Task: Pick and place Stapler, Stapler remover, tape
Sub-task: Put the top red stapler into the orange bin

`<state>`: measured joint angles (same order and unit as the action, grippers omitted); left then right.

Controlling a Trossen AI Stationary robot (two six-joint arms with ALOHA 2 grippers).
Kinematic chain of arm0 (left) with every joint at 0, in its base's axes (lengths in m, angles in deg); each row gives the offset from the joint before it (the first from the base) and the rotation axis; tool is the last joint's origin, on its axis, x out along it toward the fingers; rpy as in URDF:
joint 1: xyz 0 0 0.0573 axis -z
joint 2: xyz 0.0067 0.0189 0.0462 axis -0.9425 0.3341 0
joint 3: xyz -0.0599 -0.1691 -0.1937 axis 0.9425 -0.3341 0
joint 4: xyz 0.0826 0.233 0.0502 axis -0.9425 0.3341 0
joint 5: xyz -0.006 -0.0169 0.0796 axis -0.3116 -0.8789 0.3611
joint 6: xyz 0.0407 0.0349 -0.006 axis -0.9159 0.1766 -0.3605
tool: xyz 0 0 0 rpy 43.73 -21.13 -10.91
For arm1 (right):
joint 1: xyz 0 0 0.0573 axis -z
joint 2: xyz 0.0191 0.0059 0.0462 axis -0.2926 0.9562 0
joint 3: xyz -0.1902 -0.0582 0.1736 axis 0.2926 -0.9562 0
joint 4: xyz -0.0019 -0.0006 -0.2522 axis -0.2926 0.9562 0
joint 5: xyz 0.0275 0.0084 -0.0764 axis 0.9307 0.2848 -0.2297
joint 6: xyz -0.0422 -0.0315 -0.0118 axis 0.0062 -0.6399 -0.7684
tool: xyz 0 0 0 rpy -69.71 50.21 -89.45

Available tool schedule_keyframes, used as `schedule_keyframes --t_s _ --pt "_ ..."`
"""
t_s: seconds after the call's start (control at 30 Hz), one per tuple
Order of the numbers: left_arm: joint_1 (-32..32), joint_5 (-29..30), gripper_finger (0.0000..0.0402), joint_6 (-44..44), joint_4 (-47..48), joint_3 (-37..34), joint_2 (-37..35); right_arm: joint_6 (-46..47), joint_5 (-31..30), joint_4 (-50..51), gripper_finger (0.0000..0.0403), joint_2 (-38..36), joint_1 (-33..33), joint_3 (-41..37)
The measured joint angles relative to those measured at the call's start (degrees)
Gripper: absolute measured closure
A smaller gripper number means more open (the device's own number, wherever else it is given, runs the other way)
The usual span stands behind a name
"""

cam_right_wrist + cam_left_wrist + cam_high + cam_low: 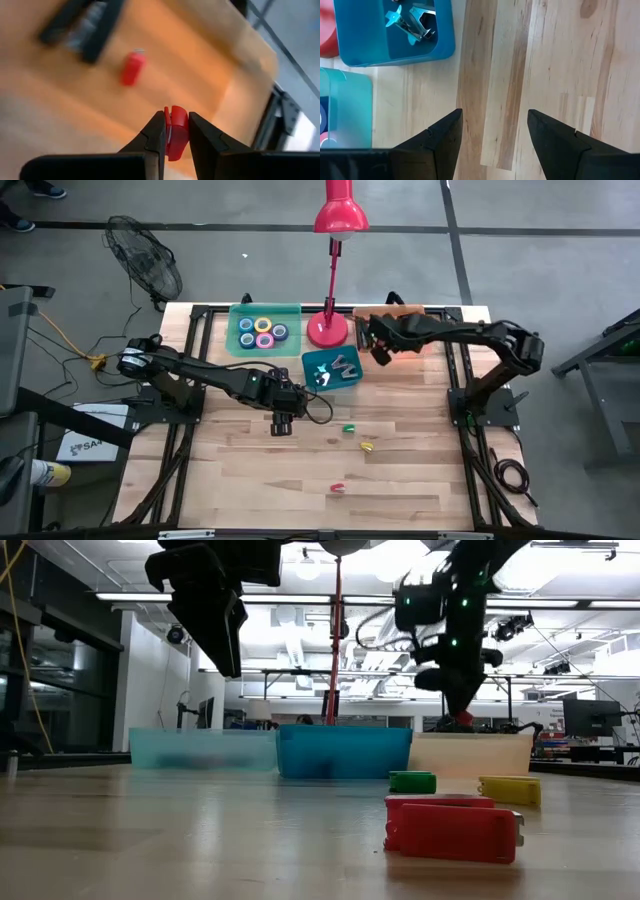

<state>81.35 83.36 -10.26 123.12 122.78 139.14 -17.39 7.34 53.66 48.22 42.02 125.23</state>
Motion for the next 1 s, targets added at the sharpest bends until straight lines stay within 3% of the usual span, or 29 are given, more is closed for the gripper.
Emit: schedule_keyframes --t_s 0.5,0.83,1.0 --pt "0.0 0.0 0.0184 5.6 0.1 0.0 0.0 -11.0 -1.0 -9.9 0.0347 8.9 12.8 0.0" --pt "0.0 0.0 0.0184 8.1 0.1 0.0 0.0 -20.0 -4.7 -13.5 0.0346 14.3 15.2 0.0" --pt "0.0 0.1 0.0184 9.2 0.0 0.0 0.0 -19.9 -4.5 -17.4 0.0346 15.4 15.2 0.0"
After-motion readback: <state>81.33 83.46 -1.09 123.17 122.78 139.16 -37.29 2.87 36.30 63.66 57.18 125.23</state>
